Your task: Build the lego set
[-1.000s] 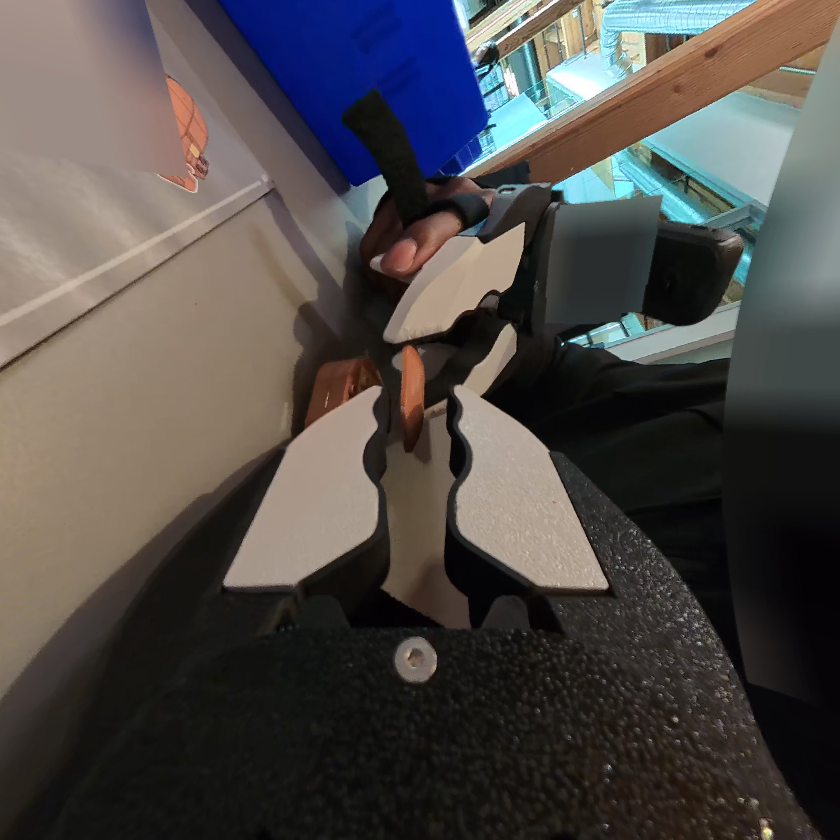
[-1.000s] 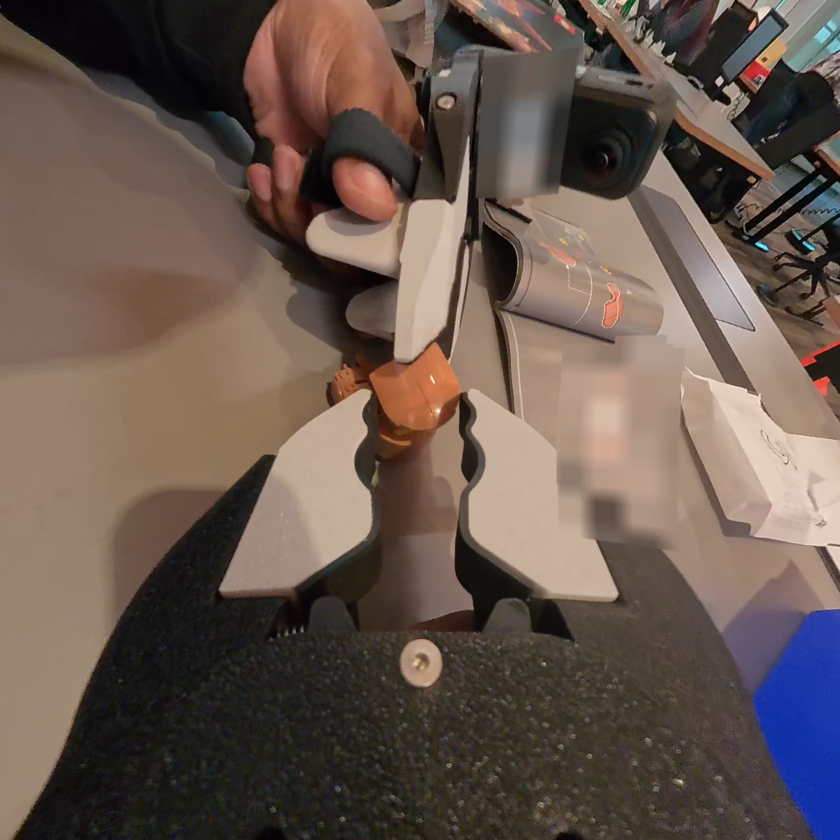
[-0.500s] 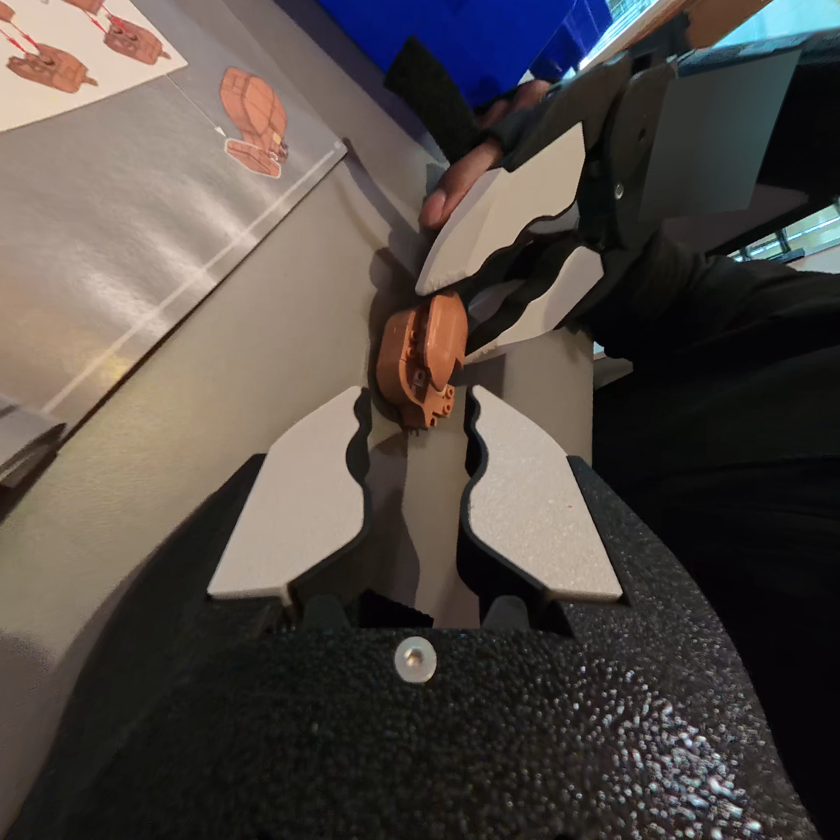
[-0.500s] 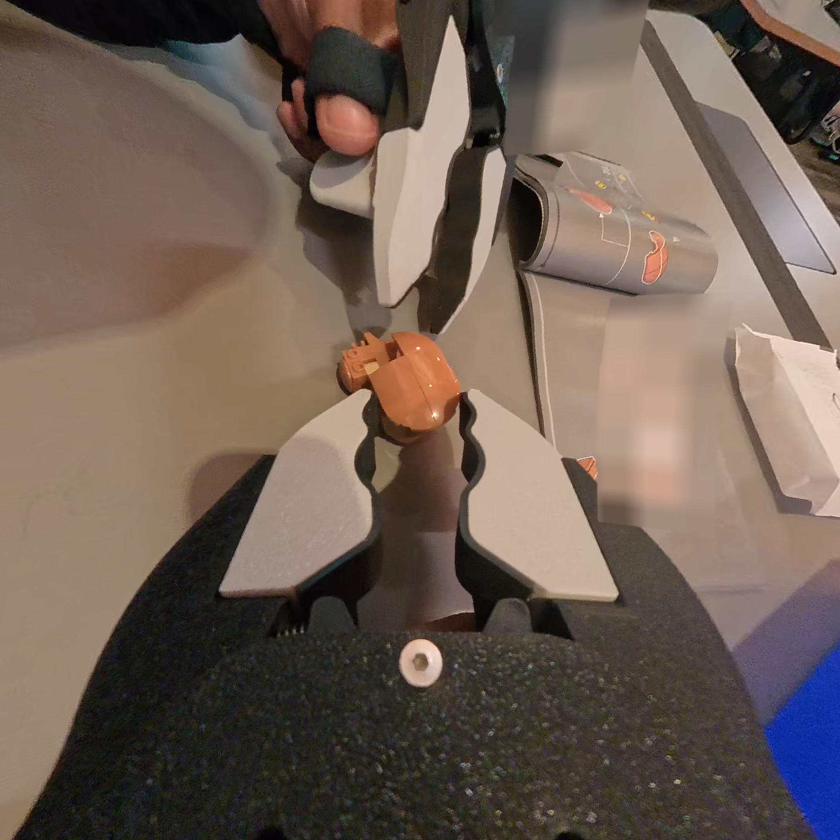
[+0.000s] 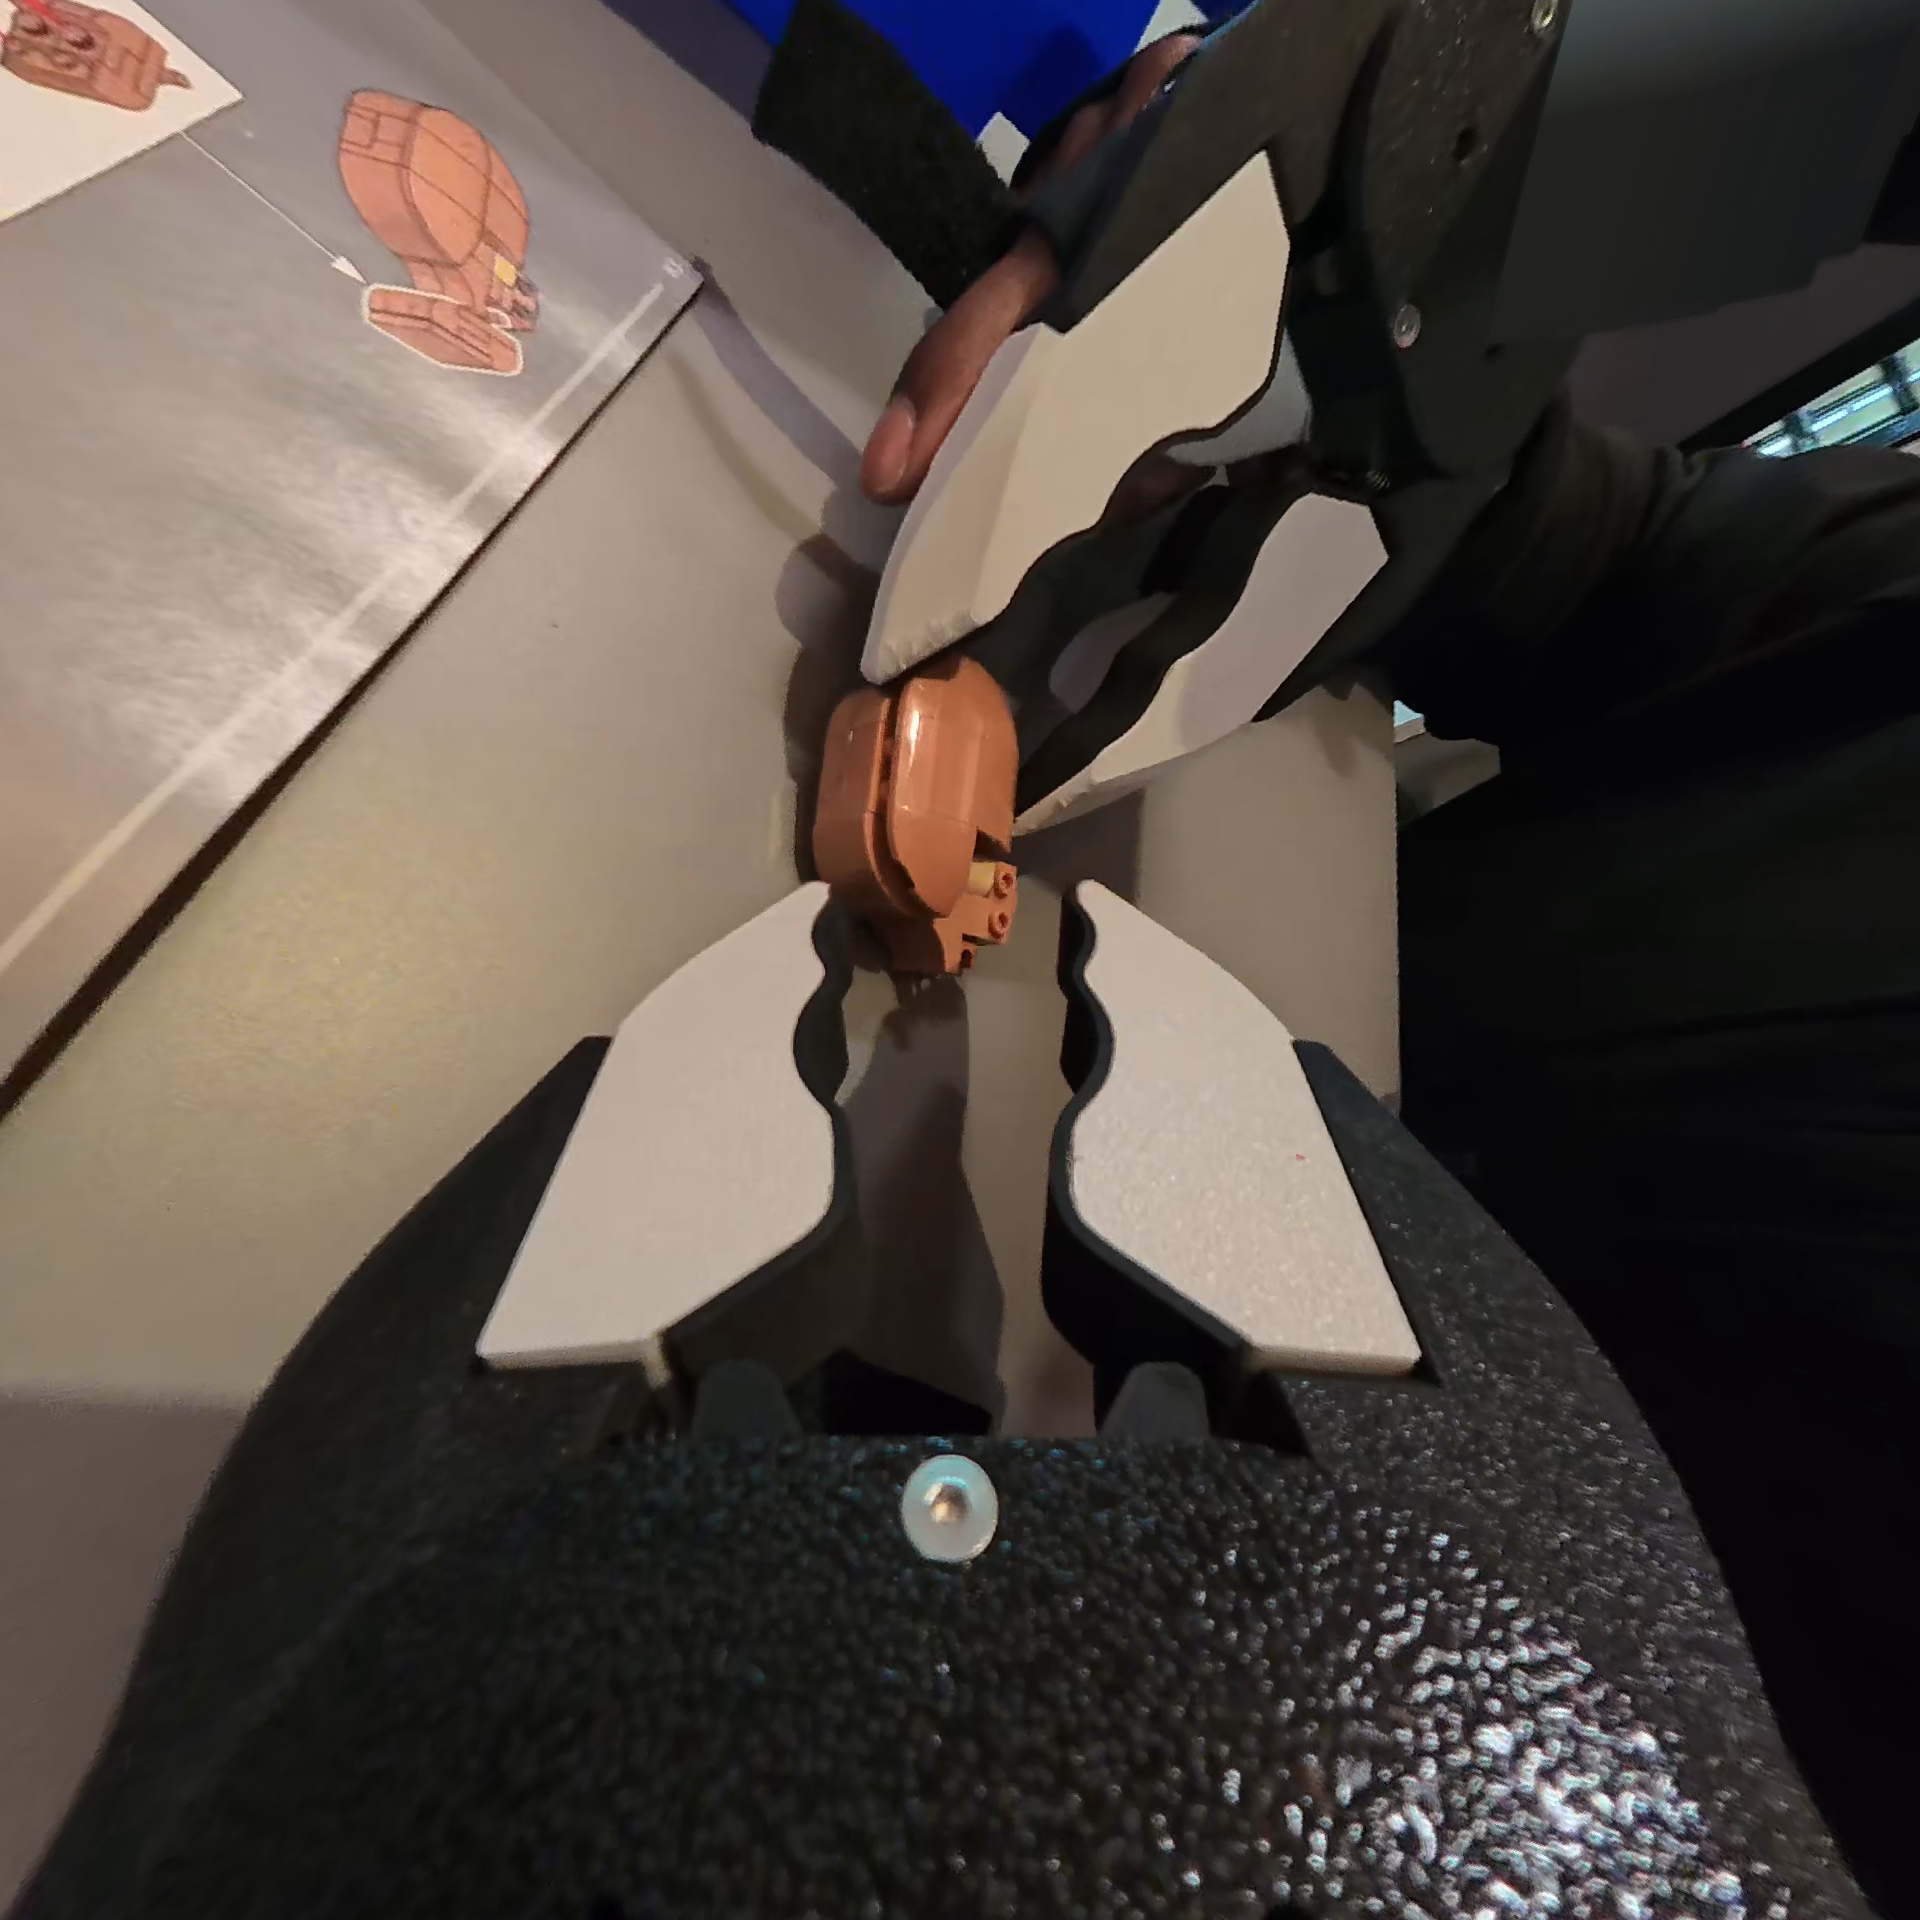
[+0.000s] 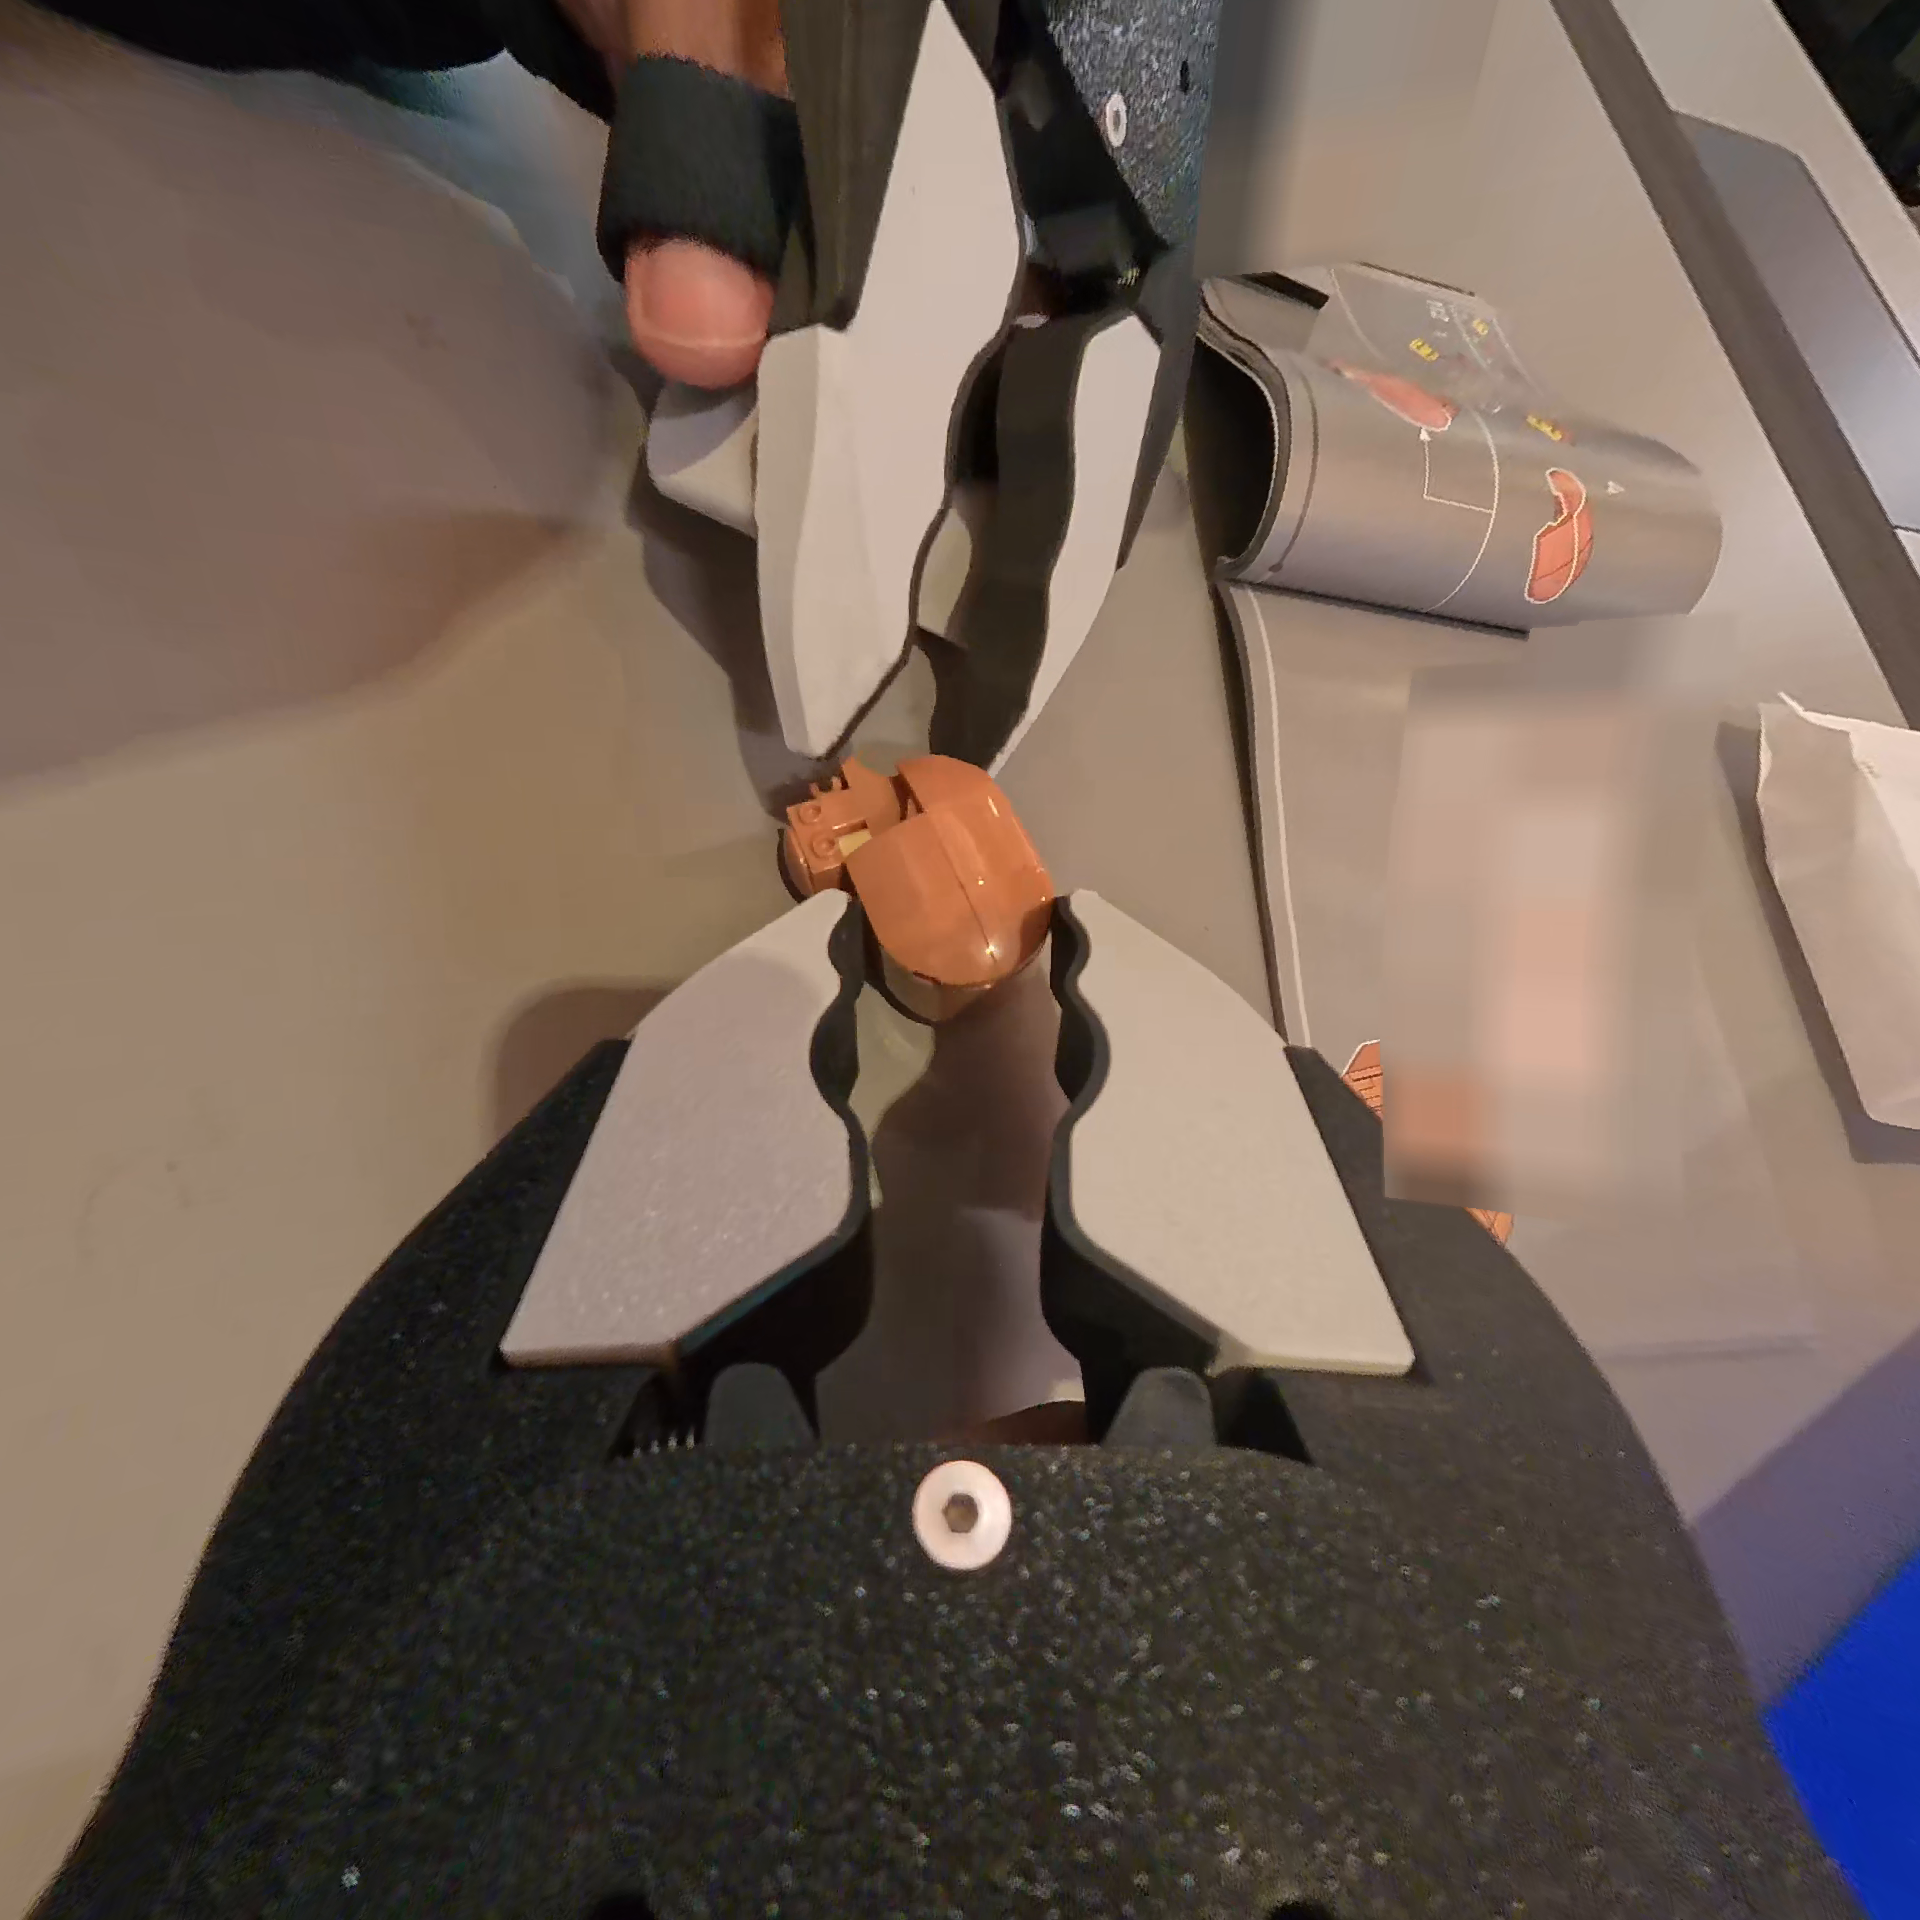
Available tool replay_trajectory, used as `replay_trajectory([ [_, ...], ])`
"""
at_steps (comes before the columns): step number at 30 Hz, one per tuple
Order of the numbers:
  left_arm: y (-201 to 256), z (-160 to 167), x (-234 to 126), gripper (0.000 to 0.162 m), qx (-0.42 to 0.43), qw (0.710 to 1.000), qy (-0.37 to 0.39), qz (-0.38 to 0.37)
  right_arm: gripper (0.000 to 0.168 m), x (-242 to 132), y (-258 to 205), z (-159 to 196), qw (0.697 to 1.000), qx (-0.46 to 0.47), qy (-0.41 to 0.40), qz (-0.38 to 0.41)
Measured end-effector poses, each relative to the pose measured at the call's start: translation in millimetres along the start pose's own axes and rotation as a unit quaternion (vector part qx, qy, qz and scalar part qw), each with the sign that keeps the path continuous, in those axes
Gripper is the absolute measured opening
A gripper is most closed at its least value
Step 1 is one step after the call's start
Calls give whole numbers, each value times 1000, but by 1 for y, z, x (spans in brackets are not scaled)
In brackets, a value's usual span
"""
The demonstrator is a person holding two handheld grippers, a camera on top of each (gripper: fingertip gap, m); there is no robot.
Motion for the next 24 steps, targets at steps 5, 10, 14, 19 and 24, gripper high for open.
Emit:
replay_trajectory([
  [5,-1,-1,1,37,6,1000,5,-6,34,1,1,0,1000,6,2,-1],
  [10,-2,-2,1,35,2,1000,10,-4,37,2,1,2,1000,9,-2,-2],
  [14,-2,-2,1,35,1,1000,12,-3,42,1,2,2,1000,11,-4,0],
  [19,-3,-4,1,33,-3,1000,17,-3,45,1,2,2,1000,15,2,-10],
  [24,-4,-7,1,33,-7,1000,29,-7,44,3,3,3,1000,16,-6,-18],
])
Point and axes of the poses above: each gripper's, where its closed fingertips meet, x out along the fingers, z out of its underside, y = z × x across the jaws, the point moved 4 cm from there along -x, back along the fingers, and after that the axes turned 5 degrees about -z, right-handed, at the moved point
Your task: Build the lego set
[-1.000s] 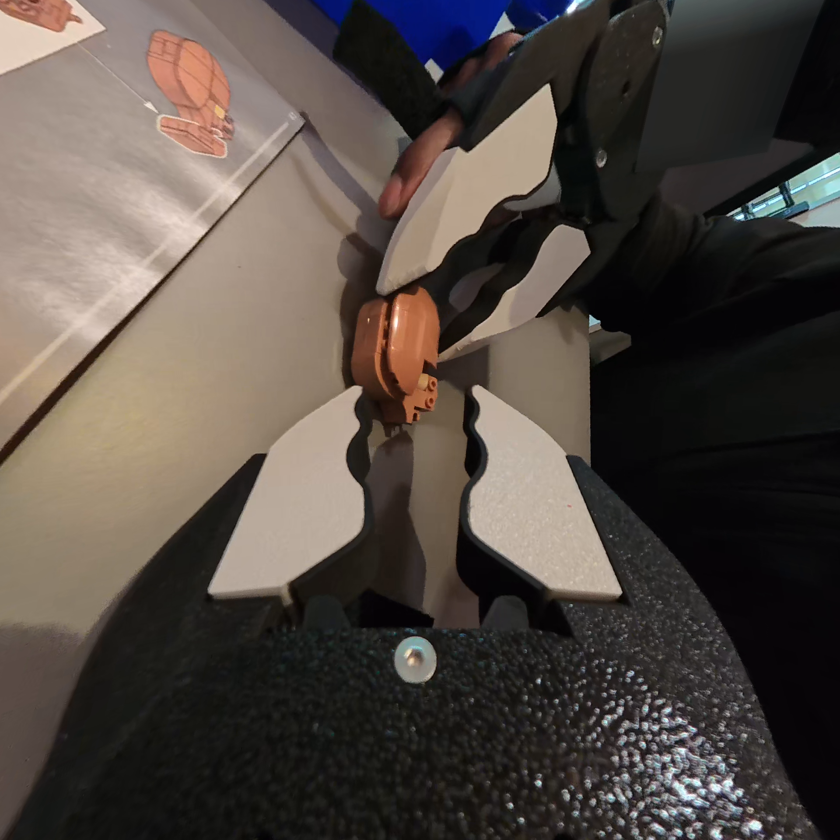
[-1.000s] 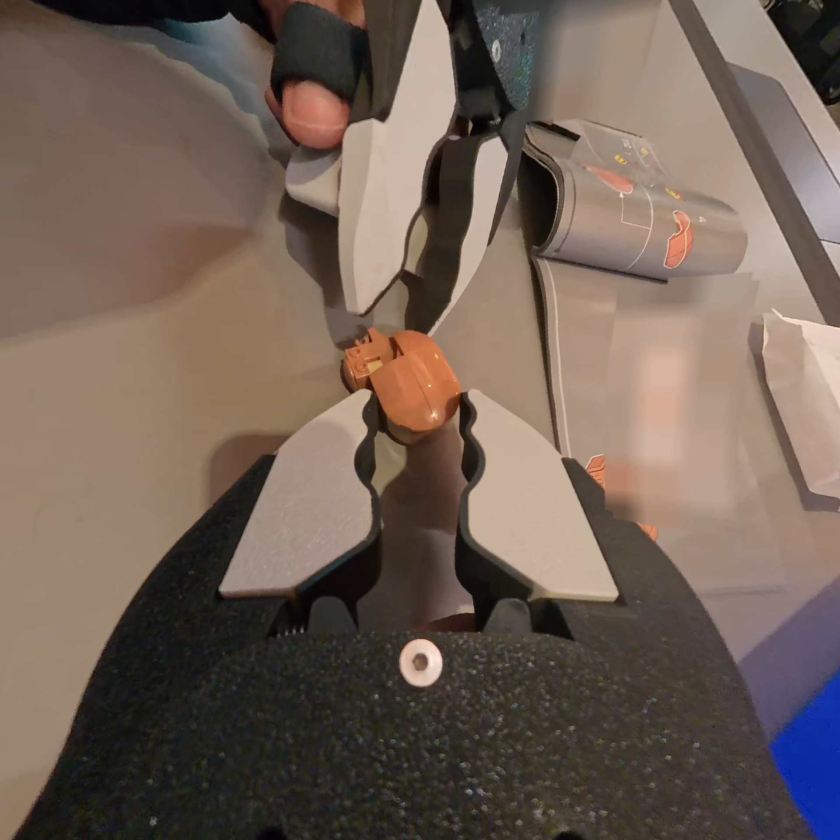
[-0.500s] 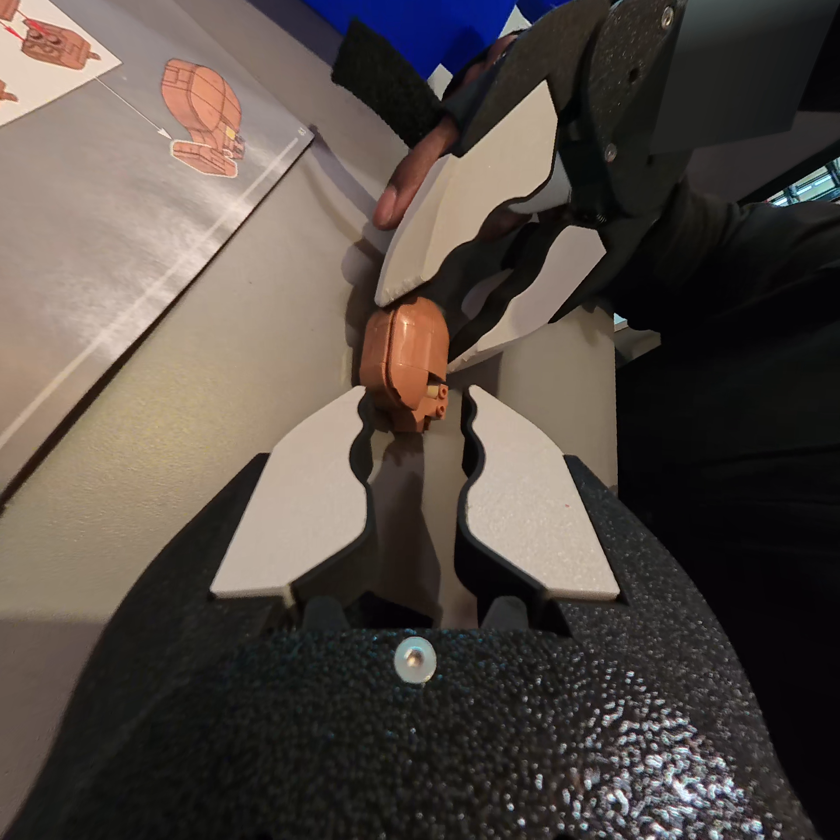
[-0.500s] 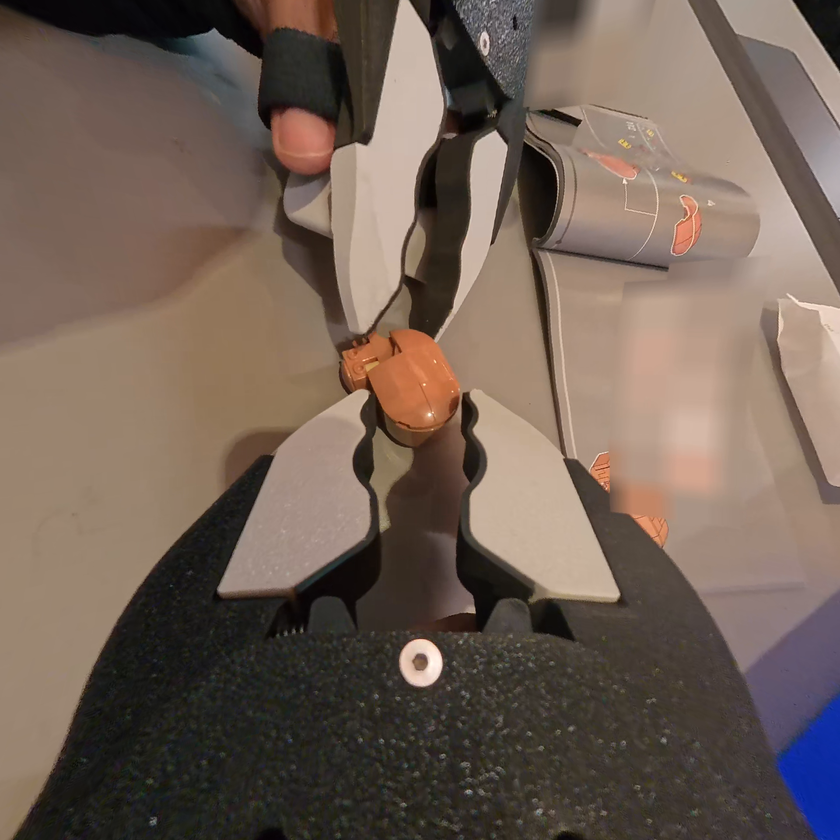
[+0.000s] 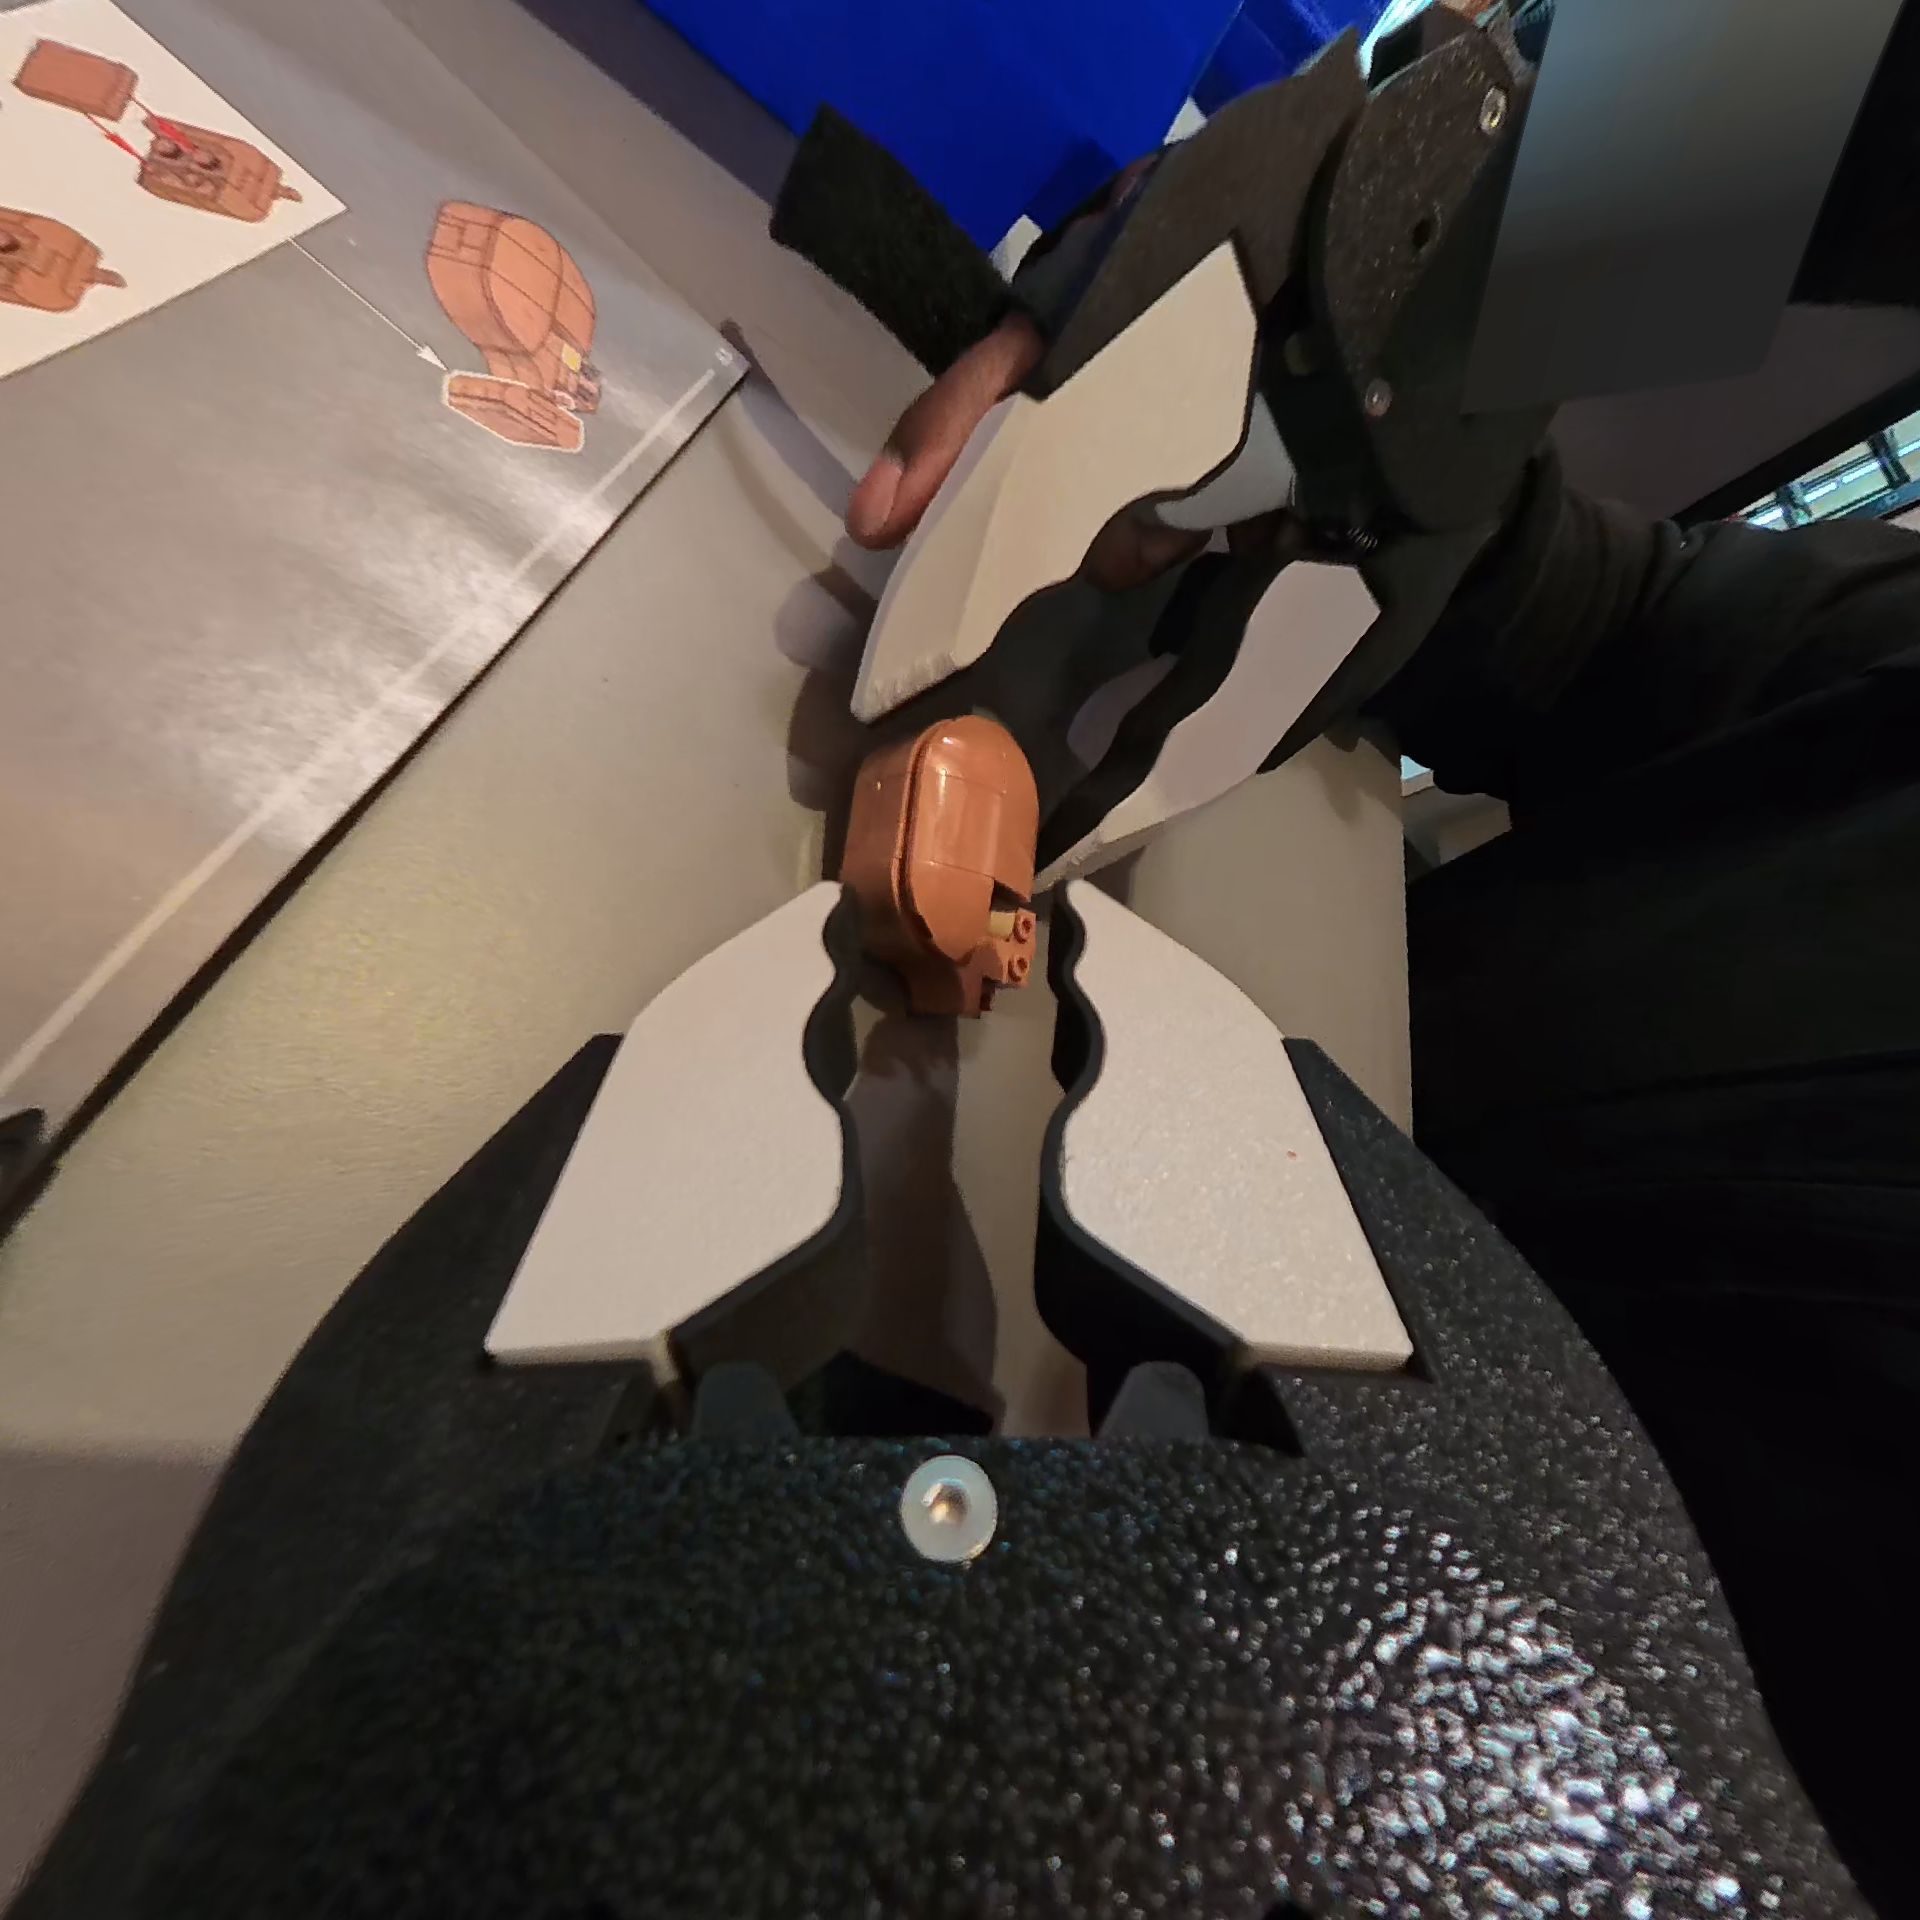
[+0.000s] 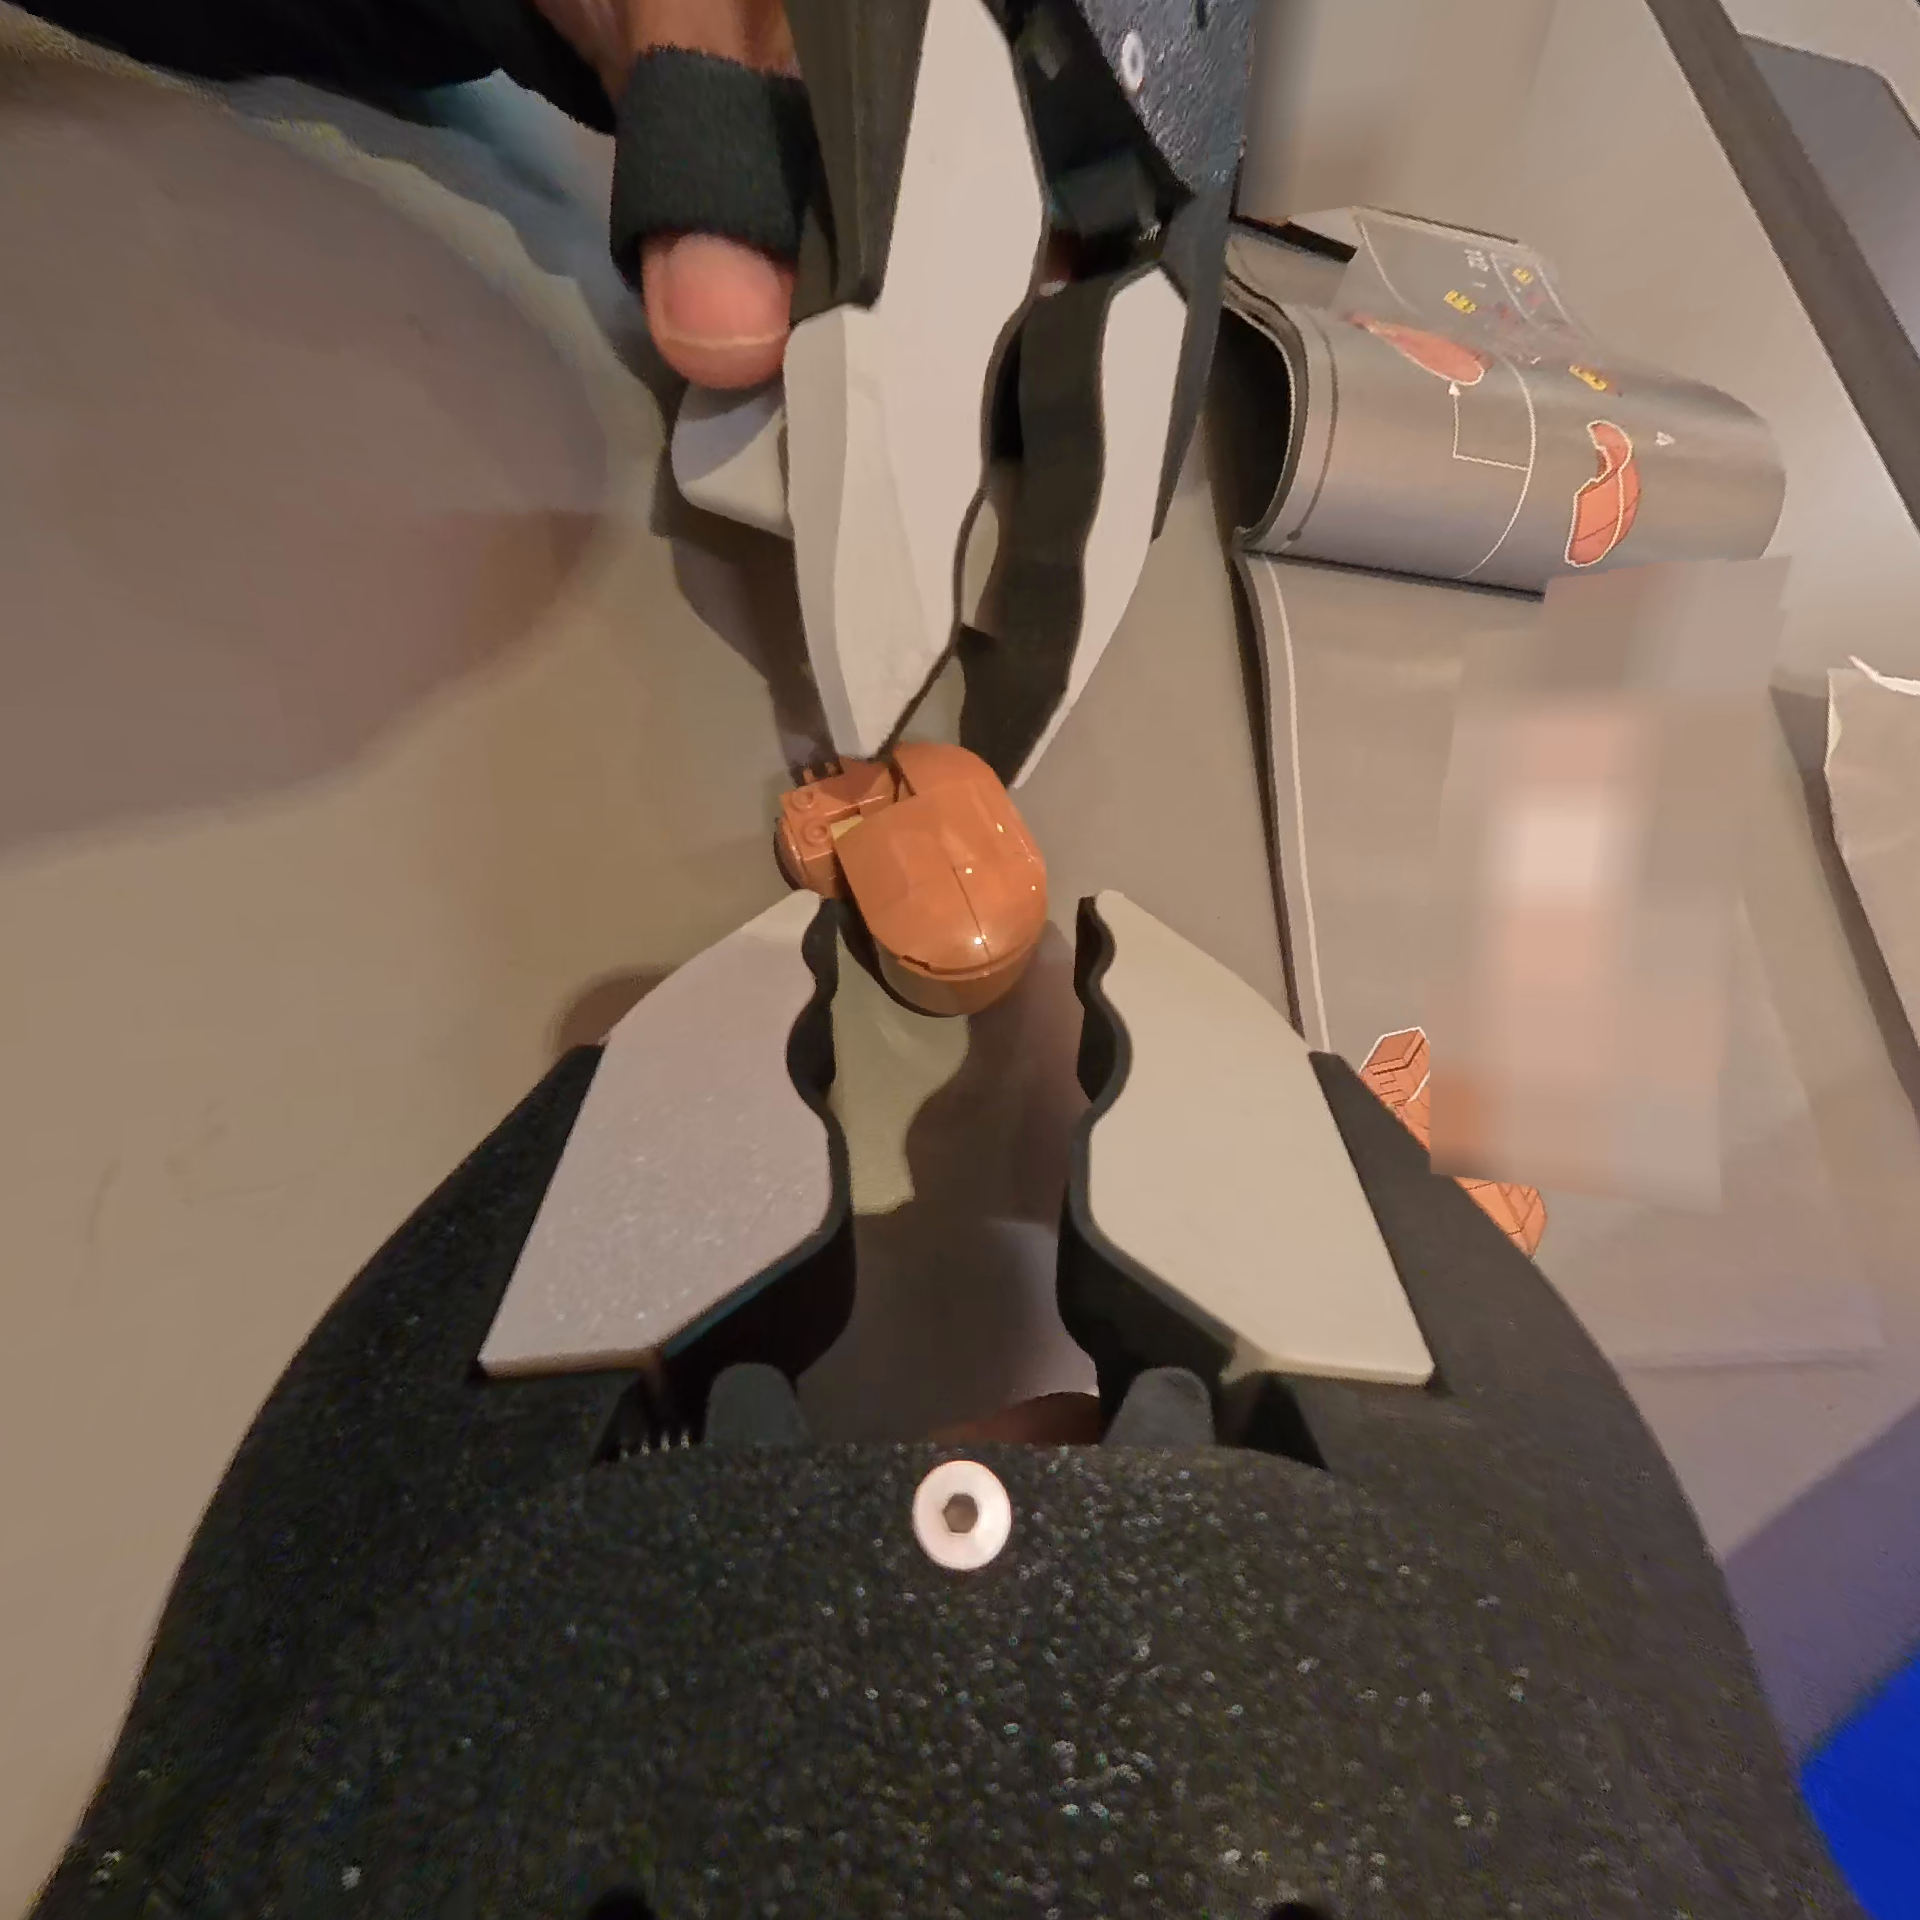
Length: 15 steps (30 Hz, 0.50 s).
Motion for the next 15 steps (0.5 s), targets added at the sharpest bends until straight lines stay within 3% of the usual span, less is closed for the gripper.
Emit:
replay_trajectory([
  [15,-4,-11,10,31,-16,1000,-2,2,36,6,1,4,1000,3,-31,1],
])
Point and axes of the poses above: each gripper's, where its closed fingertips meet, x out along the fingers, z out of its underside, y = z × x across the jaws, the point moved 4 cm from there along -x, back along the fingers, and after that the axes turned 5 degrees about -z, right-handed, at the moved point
